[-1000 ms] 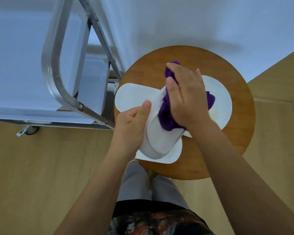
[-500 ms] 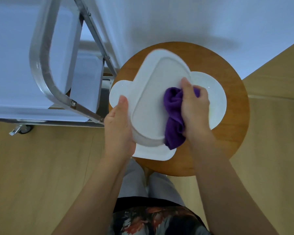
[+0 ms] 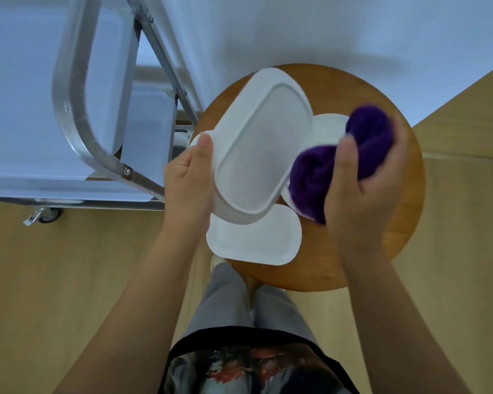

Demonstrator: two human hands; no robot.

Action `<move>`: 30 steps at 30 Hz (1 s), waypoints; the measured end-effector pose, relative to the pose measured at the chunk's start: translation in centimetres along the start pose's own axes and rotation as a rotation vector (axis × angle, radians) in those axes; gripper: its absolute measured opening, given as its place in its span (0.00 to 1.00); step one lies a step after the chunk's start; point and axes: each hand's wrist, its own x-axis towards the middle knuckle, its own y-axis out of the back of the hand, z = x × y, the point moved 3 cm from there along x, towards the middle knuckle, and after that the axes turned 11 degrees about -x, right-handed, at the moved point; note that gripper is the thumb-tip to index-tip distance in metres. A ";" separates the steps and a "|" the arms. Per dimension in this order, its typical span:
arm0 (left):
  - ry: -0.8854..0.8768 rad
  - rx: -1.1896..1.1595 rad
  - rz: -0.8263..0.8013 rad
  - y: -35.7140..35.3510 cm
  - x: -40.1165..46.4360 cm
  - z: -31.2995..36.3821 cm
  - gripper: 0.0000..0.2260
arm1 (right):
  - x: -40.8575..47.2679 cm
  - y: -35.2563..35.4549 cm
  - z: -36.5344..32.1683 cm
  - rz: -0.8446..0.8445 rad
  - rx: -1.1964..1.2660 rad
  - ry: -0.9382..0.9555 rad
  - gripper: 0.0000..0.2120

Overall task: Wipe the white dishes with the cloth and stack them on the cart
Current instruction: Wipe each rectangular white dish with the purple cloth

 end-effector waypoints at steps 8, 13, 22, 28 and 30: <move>0.119 -0.175 -0.041 -1.8 -0.7 -0.3 0.18 | 0.9 -4.9 -2.8 -0.300 -0.200 0.336 0.25; 0.151 -0.170 0.046 -1.1 -1.0 -1.2 0.12 | -4.3 -5.3 -2.5 -0.405 -0.231 0.462 0.22; 0.194 -0.059 0.177 0.9 -1.7 -2.9 0.14 | -8.3 -1.8 1.1 -0.482 0.080 0.407 0.14; -0.074 0.242 0.003 3.8 -2.3 -2.0 0.19 | -5.6 0.3 8.3 -0.459 0.281 -0.923 0.18; -0.154 0.373 -0.127 3.1 -3.9 -2.5 0.18 | -4.5 0.3 9.2 -0.517 0.350 -1.121 0.27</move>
